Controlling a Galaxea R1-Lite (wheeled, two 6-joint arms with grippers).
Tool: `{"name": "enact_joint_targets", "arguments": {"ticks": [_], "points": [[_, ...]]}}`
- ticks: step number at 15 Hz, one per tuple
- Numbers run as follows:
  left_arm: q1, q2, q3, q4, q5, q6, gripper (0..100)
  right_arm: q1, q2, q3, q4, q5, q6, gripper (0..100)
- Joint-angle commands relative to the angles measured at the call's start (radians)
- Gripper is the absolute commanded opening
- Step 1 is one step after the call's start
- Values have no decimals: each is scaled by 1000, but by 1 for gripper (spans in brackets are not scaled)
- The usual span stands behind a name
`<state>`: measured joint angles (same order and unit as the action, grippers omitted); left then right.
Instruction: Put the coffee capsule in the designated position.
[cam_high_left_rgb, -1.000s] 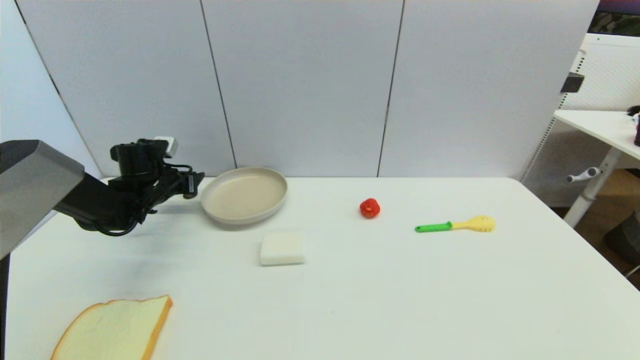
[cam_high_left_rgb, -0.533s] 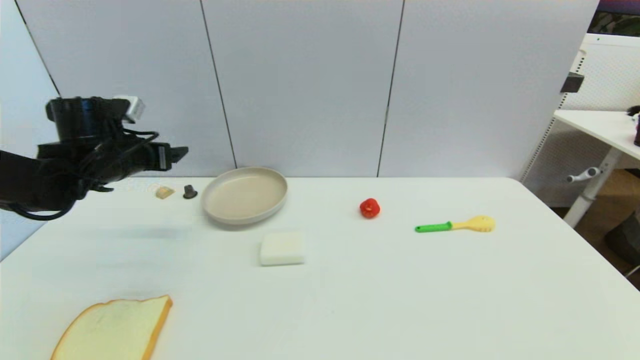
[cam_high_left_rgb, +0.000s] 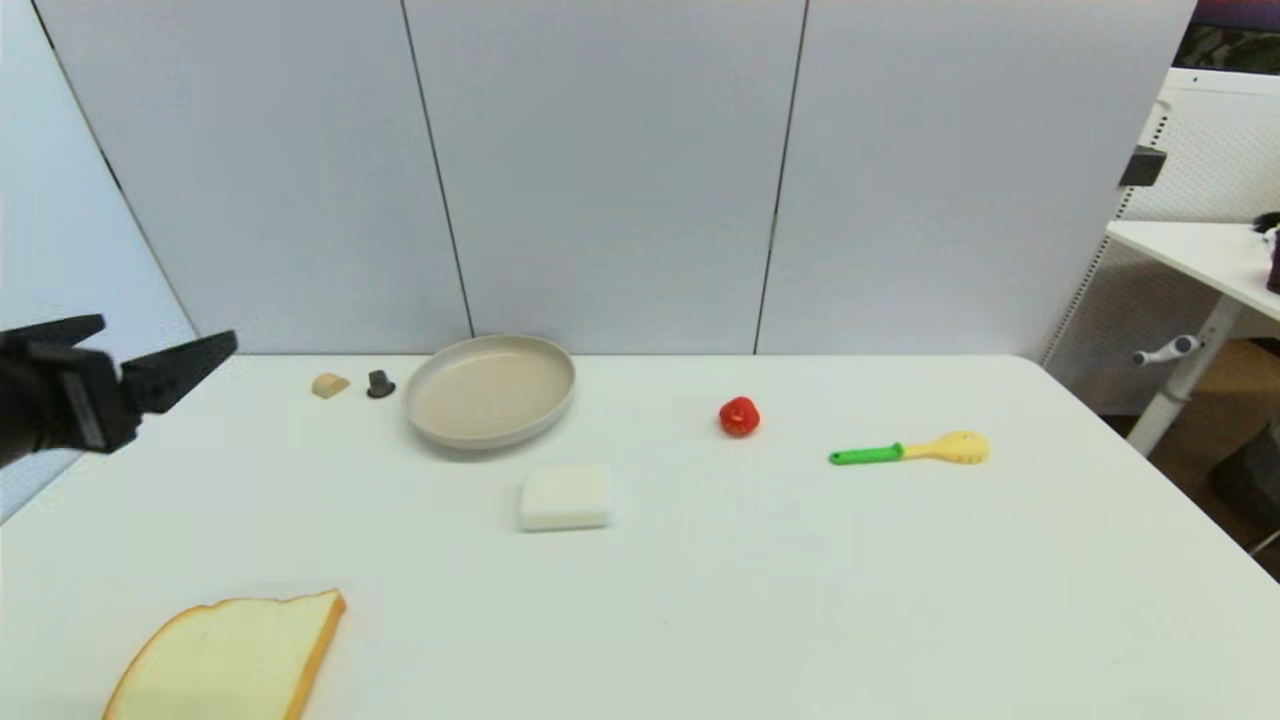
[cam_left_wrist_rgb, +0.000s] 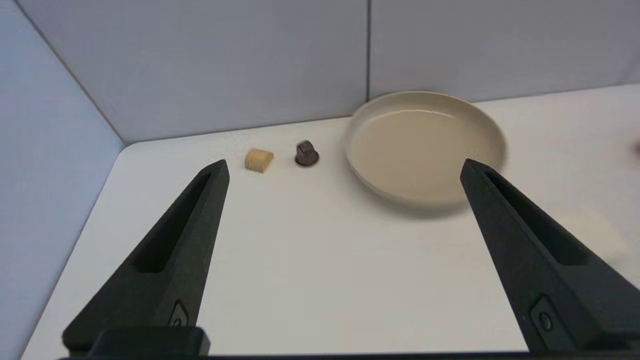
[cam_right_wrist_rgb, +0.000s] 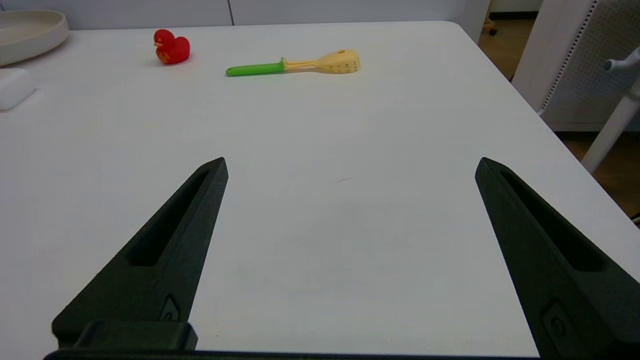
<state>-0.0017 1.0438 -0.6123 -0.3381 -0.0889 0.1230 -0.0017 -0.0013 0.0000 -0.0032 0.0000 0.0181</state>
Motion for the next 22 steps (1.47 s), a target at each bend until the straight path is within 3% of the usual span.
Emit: {"name": "enact_joint_targets", "arguments": {"ticks": [1,10,11,12,15,22], "points": [[-18,-495,263,71,-23,-2,100,0,1,0,0,0,0,100],[2,-912,566,108,-22,1,100,0,1,0,0,0,0,100],[3,-989,614,129,-22,-5,100,0,1,0,0,0,0,100],[3,-1047,611,237,-8,-9,100,0,1,0,0,0,0,100],[3,-1044,608,358,38,-3,100,0,1,0,0,0,0,100],[3,-1044,612,337,69,-112,100,0,1,0,0,0,0,100]]}}
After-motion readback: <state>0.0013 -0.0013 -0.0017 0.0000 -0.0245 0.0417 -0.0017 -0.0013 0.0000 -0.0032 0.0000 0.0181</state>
